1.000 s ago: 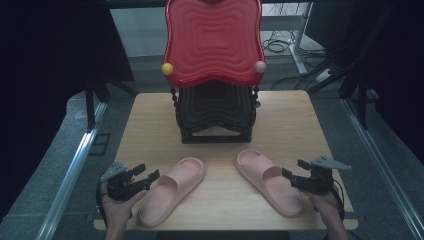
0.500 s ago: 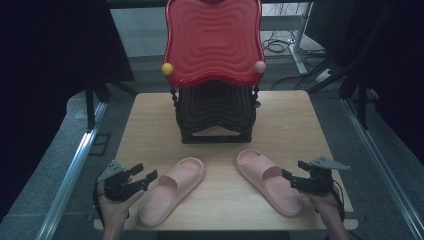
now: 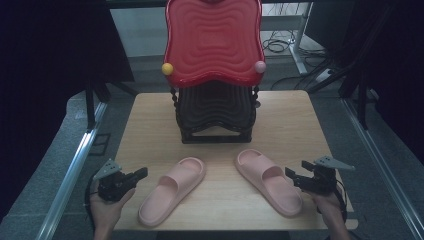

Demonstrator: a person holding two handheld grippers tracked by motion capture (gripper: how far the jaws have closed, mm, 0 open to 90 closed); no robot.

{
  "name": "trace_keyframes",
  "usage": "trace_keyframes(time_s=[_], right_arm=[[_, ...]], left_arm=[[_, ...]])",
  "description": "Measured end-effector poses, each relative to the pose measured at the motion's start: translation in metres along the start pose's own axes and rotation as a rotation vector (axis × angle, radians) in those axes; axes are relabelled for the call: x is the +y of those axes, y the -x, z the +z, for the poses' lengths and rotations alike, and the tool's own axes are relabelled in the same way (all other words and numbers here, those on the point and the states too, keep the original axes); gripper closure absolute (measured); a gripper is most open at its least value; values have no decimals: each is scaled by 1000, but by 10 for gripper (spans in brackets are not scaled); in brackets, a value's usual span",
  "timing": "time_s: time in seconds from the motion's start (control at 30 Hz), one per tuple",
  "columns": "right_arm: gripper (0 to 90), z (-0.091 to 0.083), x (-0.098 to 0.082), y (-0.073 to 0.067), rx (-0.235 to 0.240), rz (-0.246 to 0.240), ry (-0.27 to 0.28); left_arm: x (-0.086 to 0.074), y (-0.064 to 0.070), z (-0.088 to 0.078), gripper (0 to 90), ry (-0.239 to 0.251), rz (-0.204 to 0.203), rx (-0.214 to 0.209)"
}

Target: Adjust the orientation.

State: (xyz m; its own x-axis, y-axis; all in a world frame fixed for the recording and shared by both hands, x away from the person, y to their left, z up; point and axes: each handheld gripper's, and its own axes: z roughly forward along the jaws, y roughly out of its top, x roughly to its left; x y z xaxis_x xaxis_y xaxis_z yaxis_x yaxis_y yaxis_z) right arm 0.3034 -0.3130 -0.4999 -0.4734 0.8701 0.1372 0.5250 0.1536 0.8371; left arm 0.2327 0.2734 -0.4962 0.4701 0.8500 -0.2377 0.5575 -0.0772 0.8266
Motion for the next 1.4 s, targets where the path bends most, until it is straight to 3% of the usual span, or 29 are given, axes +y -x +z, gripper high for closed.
trace_keyframes(time_s=[0.2, 0.43, 0.87, 1.07, 1.4], right_arm=[[239, 5, -1, -6, -2, -9, -20], [239, 5, -1, -11, 0, -21, -22], [239, 7, -2, -13, -3, -22, -28], [238, 8, -2, -12, -3, -20, -28], [238, 6, -3, -13, -4, -18, -26]], left_arm=[[-21, -6, -2, 897, -83, 4, 19], [-49, -7, 7, 897, -163, 5, 40], [-62, 2, 9, 898, -205, 9, 17], [-65, 11, 8, 898, -212, 13, -13], [-72, 42, 15, 897, -243, 47, -105]])
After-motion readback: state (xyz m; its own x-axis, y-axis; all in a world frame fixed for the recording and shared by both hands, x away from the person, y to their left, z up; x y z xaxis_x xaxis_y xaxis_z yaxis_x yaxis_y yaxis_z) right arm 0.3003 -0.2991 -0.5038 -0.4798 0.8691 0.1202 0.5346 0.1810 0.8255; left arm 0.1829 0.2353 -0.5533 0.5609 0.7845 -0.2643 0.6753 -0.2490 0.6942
